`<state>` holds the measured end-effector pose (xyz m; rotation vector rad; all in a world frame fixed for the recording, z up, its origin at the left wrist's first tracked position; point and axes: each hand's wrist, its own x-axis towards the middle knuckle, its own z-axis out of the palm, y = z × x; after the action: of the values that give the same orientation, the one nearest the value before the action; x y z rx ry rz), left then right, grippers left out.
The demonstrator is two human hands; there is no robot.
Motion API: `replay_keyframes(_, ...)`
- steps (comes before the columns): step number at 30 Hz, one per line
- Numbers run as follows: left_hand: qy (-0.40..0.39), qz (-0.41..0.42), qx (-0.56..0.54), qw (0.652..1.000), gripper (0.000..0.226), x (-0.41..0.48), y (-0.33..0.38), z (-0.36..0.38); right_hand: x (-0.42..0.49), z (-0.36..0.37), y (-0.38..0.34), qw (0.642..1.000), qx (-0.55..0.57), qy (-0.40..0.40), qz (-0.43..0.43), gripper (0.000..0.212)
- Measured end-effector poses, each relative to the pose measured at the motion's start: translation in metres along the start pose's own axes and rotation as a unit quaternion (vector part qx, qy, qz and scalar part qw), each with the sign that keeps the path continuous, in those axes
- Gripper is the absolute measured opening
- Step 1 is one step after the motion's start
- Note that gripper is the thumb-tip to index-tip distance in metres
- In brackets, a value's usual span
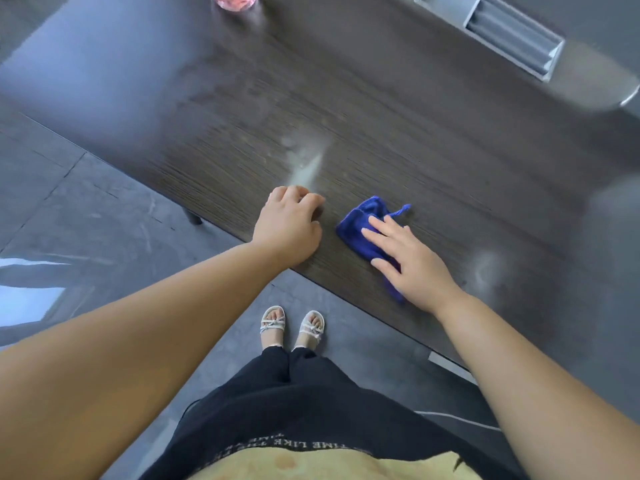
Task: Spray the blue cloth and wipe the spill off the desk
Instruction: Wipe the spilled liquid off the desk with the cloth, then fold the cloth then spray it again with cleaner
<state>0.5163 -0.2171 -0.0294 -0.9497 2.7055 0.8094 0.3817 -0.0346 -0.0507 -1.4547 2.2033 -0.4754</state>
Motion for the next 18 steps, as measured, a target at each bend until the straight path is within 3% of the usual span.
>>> replay_keyframes(3,0.005,0.037,-0.01,0.999,0.045,0.01,0.021,0.008,-0.014,-0.012,-0.008,0.98,0.04,0.147,0.125,0.03)
replay_keyframes(4,0.003,0.063,-0.005,0.998,0.047,0.013,0.03,0.012,-0.022,-0.012,-0.007,0.972,0.032,0.16,0.172,0.028)
replay_keyframes(6,-0.007,0.127,0.023,0.992,0.052,0.021,0.043,0.018,-0.034,-0.01,-0.004,0.962,0.029,0.119,0.243,0.033)
replay_keyframes(9,-0.08,0.201,0.108,0.97,0.056,0.032,0.049,0.025,-0.044,-0.005,-0.004,0.954,0.046,0.095,0.28,0.04)
replay_keyframes(13,-0.09,0.236,0.201,0.947,0.057,0.042,0.048,0.024,-0.037,-0.006,-0.009,0.941,0.06,0.077,0.323,0.043)
replay_keyframes(18,-0.091,0.245,0.269,0.927,0.055,0.044,0.06,0.017,-0.043,-0.002,-0.013,0.945,0.065,0.079,0.309,0.019)
